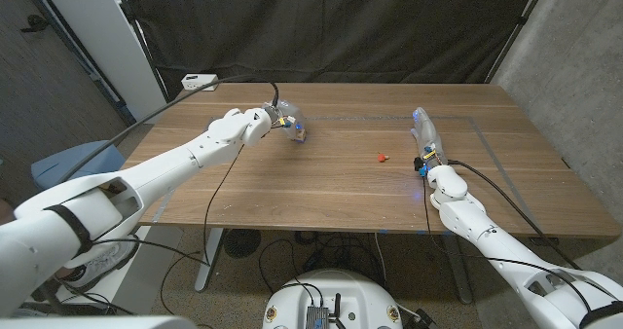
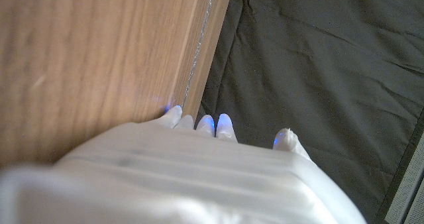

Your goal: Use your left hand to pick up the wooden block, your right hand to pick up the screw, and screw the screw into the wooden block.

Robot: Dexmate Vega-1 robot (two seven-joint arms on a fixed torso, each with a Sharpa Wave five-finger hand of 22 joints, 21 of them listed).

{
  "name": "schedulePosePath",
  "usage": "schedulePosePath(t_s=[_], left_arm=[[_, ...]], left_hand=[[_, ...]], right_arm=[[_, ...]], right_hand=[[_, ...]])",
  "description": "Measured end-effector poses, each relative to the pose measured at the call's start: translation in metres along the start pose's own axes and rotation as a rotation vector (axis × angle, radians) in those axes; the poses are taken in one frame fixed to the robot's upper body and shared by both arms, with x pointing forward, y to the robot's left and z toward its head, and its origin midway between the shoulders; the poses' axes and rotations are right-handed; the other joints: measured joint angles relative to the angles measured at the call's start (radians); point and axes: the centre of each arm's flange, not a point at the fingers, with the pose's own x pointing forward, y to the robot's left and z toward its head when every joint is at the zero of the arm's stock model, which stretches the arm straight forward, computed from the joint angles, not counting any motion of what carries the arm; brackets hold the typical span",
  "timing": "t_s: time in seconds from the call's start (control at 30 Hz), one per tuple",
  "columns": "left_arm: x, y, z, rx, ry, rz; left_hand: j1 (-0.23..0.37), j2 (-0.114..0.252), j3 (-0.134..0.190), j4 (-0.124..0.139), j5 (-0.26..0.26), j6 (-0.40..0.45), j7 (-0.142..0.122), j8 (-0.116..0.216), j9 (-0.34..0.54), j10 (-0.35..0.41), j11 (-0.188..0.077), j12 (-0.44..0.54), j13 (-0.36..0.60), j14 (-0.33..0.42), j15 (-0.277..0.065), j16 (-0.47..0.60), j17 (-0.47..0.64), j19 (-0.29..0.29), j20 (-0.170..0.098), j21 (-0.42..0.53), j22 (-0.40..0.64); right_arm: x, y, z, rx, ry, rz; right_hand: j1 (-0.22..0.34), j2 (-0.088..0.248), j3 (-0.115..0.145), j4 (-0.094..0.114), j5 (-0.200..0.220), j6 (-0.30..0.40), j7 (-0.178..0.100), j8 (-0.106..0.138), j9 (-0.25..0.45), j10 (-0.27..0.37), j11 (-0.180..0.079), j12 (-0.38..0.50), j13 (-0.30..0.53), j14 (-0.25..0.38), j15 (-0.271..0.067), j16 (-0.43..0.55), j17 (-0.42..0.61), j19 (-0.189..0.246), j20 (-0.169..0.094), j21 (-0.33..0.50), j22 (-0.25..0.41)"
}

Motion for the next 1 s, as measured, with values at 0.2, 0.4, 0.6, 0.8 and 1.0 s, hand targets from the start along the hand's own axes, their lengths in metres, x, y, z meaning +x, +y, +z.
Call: schedulePosePath(t_s=[0.2,0.4,0.6,0.8,1.0], left_arm=[[-0.004,0.005,0.000,-0.029,0.006,0.029],[-0.009,0.009,0.001,-0.067,0.014,0.062],[-0.014,0.014,0.001,-0.111,0.026,0.098],[-0.019,0.017,0.001,-0.160,0.038,0.127],[-0.022,0.018,0.002,-0.235,0.047,0.162]], left_hand=[[0.000,0.000,0.000,0.000,0.000,0.009,-0.002,0.001,-0.002,0.008,0.000,0.000,0.003,0.002,0.002,0.004,0.000,0.003,-0.003,0.000,0.000],[0.000,0.000,-0.003,0.002,0.000,0.018,-0.004,0.007,-0.004,0.015,0.000,0.000,0.004,0.012,0.001,0.004,0.000,0.010,-0.003,0.000,0.000],[0.000,0.000,-0.003,0.002,0.000,0.025,0.000,0.011,-0.004,0.022,0.000,0.007,0.007,0.012,0.001,0.004,0.000,0.010,-0.003,0.000,0.000],[0.000,0.000,-0.011,0.003,0.000,0.029,-0.004,0.011,-0.007,0.023,0.002,0.007,0.010,0.016,-0.003,0.008,0.000,0.015,-0.008,0.000,0.000],[0.000,0.000,-0.011,0.003,0.000,0.028,-0.004,0.015,-0.008,0.028,-0.003,0.007,0.010,0.021,0.003,0.008,0.000,0.019,-0.005,0.000,0.000]], right_arm=[[0.000,0.002,0.002,-0.003,-0.006,0.002],[0.000,0.004,0.005,-0.010,-0.010,0.008],[-0.002,0.005,0.008,-0.021,-0.017,0.013],[-0.004,0.007,0.013,-0.033,-0.025,0.018],[-0.007,0.008,0.019,-0.049,-0.035,0.023]], right_hand=[[0.000,0.000,0.000,0.000,0.000,0.000,0.000,0.000,0.000,0.000,0.000,0.000,0.000,0.000,0.000,0.000,0.000,0.004,0.004,0.000,0.000],[0.000,0.000,0.000,0.000,0.000,0.000,0.000,0.000,0.000,0.000,0.000,0.000,0.000,0.000,0.000,0.000,0.000,0.008,0.000,0.000,0.000],[0.000,0.000,0.000,0.000,0.000,0.001,-0.001,0.000,0.000,0.000,0.000,0.000,0.000,0.000,0.000,0.000,0.000,0.008,0.000,0.000,0.000],[0.000,0.000,0.000,0.000,0.000,0.004,-0.004,0.000,0.000,0.000,0.000,0.000,0.000,0.000,0.000,0.000,0.000,0.008,0.000,0.000,0.000],[0.000,0.000,0.000,0.000,0.000,0.004,-0.004,0.000,0.000,0.000,0.000,0.000,0.000,0.000,0.000,0.000,0.000,0.013,0.005,0.000,0.000]])
